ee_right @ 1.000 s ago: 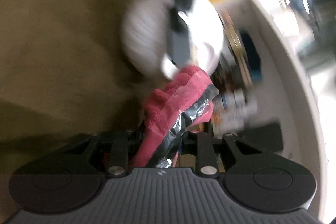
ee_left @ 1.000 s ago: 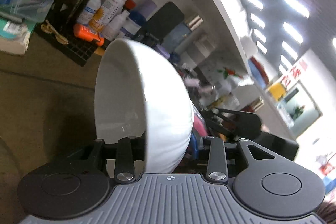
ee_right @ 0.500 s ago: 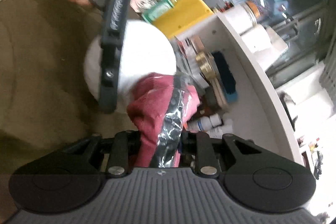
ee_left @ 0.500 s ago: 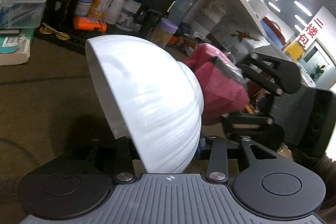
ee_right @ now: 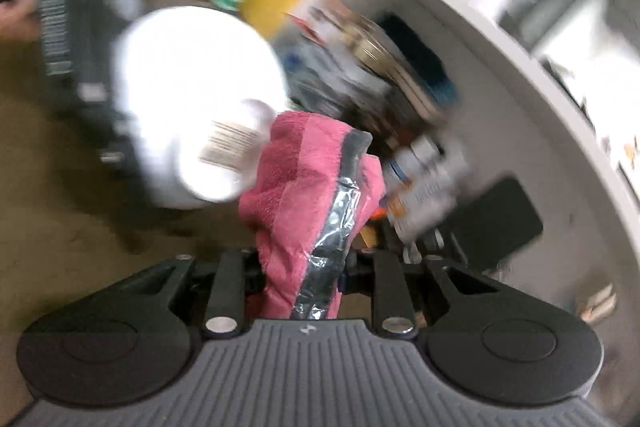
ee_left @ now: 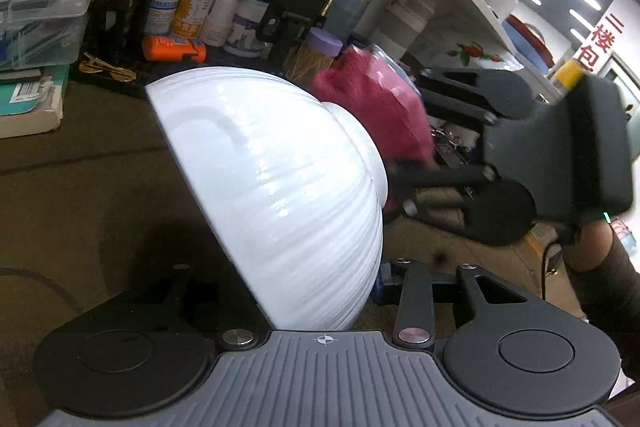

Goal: Clean bowl
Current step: 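Tilt the bowl with the left gripper while the right gripper wipes its base with the towel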

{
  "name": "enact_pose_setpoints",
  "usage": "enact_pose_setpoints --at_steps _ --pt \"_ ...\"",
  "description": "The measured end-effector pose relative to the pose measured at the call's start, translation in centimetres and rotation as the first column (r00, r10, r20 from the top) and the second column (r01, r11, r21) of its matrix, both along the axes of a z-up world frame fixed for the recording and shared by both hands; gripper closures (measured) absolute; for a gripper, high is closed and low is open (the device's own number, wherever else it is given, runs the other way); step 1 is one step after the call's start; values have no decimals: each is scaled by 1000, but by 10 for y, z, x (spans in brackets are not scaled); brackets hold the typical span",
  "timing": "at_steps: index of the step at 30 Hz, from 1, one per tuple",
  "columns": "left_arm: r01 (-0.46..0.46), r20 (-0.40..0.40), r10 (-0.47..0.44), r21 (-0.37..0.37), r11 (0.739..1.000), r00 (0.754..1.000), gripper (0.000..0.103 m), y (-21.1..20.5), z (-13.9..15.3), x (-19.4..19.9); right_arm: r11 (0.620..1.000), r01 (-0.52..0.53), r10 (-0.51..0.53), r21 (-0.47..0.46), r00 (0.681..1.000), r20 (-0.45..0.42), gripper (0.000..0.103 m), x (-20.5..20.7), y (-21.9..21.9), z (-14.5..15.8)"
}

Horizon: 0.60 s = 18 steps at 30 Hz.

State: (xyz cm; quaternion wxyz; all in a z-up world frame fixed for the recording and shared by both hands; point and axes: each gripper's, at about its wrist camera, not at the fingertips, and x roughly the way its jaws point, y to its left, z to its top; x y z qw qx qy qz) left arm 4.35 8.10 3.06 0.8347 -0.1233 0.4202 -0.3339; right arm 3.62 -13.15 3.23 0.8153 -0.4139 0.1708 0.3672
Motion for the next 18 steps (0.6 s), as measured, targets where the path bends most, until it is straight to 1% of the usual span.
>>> enact_pose_setpoints --at_steps 2,3,4,5,6,8,11,13,15,16,18 --pt "0 0 0 -2 1000 1000 63 3 0 -1 999 9 -8 -46 1000 14 79 -3 -4 -11" --pt "0 0 0 0 1000 1000 63 3 0 -1 995 -25 27 -101 999 27 79 -13 -6 -20" --pt "1 1 -1 7 1000 1000 63 3 0 -1 991 -46 50 -123 998 30 79 -19 -6 -24" --pt "3 2 -3 14 1000 1000 63 3 1 -1 987 -105 107 -121 994 10 79 -32 -10 -22" --pt "6 3 -6 20 1000 1000 64 2 1 -2 984 -150 148 -95 989 -23 79 -41 -15 -17" --pt "14 5 -14 34 999 1000 65 -1 3 -2 980 -199 199 9 976 -90 79 -51 -22 1" --pt "26 10 -27 54 998 1000 65 -6 5 -3 964 -214 235 160 964 -125 79 -49 -24 32" --pt "34 12 -35 67 997 999 65 -9 7 -3 961 -190 217 200 969 -119 79 -34 -8 43" --pt "31 18 -33 78 997 999 65 -10 9 -4 968 -144 172 207 977 -124 79 -21 2 39" --pt "27 22 -29 82 996 999 65 -11 10 -5 973 -120 147 199 981 -127 79 -11 7 36" --pt "17 28 -20 89 996 999 65 -10 11 -6 990 -65 80 121 989 -123 79 -1 11 21"
